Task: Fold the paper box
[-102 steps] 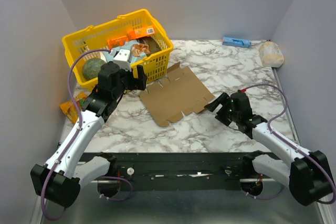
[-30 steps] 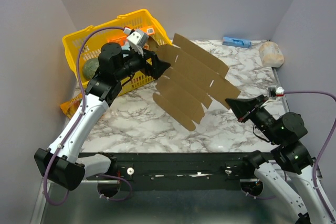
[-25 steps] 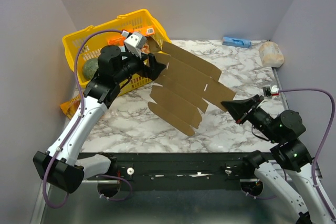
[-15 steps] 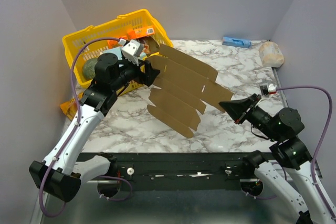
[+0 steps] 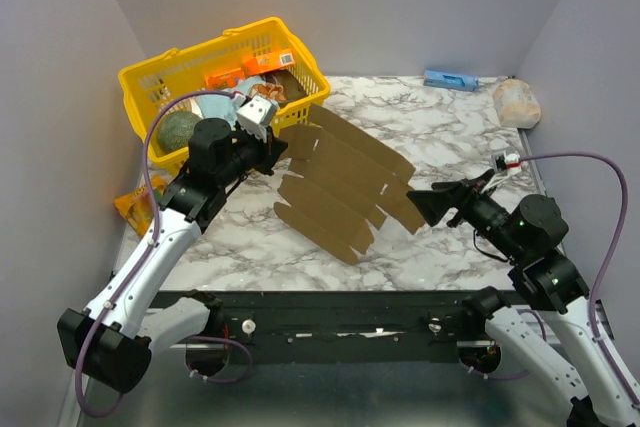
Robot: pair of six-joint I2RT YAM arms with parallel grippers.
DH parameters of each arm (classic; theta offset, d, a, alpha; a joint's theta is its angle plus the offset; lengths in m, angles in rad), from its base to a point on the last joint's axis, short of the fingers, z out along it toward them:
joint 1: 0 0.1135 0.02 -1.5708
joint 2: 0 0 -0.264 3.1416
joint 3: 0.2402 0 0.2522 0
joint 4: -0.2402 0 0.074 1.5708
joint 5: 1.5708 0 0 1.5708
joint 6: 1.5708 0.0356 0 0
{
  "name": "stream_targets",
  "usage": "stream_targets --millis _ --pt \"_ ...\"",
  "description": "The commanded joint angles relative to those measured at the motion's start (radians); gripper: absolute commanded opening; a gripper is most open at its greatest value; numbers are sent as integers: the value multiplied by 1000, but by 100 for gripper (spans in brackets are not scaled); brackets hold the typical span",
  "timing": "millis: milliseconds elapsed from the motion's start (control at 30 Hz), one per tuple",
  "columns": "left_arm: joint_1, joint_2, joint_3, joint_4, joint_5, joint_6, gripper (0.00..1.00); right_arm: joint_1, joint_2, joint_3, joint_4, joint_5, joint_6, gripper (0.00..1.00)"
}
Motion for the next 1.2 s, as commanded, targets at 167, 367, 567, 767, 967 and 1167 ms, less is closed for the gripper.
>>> stream_targets --millis 167,367,567,767,967,1167 --pt "-106 -72 -110 70 -248 78 0 1 13 52 -128 338 220 96" --pt "-195 -69 -134 85 -293 91 0 1 96 50 -37 166 365 96" --pt "-294 -89 -183 124 -365 161 0 2 197 -104 229 40 779 94" --pt "-376 -126 -243 174 -400 229 0 2 294 -108 313 60 934 93" --pt "-431 -129 -262 191 -412 264 0 2 315 -171 343 94 1128 95" --pt "-488 -130 -275 193 -520 307 0 2 358 -229 375 59 1270 95"
